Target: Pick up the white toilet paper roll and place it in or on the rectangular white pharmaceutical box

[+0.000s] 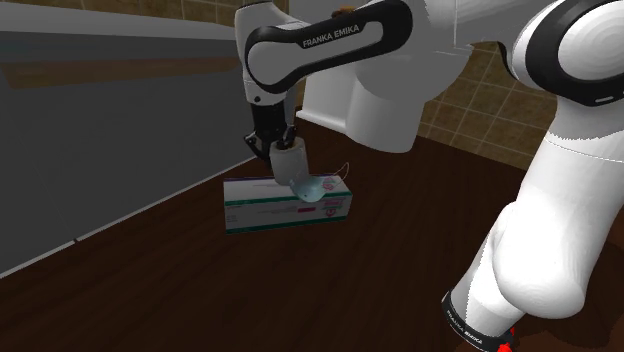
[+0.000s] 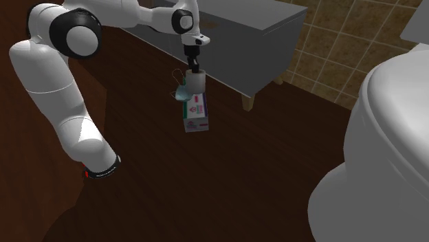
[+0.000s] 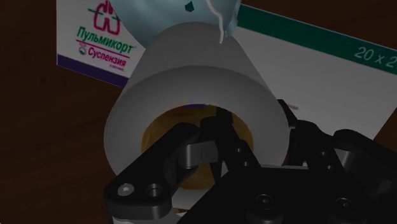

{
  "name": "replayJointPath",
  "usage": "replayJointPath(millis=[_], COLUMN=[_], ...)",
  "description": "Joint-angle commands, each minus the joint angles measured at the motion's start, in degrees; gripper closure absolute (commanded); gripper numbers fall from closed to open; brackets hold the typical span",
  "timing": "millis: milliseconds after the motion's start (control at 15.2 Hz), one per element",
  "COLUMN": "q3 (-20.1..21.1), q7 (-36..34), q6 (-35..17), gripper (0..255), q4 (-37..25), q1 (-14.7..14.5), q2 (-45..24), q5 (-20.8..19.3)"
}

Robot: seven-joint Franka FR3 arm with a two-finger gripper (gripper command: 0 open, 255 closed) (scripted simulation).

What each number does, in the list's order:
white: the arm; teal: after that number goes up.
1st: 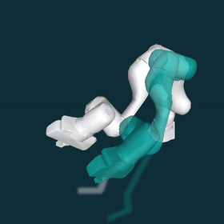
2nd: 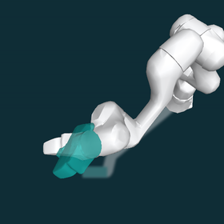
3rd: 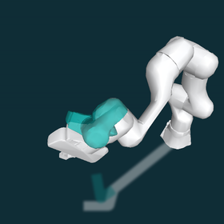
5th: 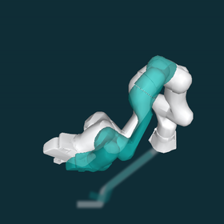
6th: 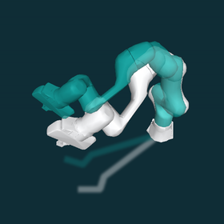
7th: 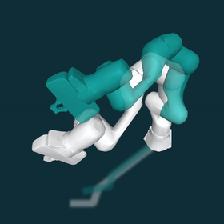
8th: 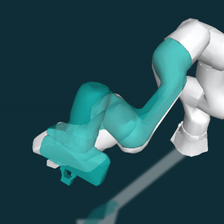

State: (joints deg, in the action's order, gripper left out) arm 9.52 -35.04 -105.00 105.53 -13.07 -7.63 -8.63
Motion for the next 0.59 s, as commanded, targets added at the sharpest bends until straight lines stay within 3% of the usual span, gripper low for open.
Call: replayJointPath(millis=[0,66,396,528], q3=[-0.1,-0.1,-0.1,0.1], q7=[0.1,0.1,0.1,0.2], q6=[0.4,0.5,0.4,4.2], gripper=[255,0,0,0], q4=[0.6,0.6,0.6,-3.1], q1=[0.1,0.1,0.1,-0.1], q2=[-0.2,-0.1,-0.2,-0.1], q5=[0.0,0.1,0.0,0.2])
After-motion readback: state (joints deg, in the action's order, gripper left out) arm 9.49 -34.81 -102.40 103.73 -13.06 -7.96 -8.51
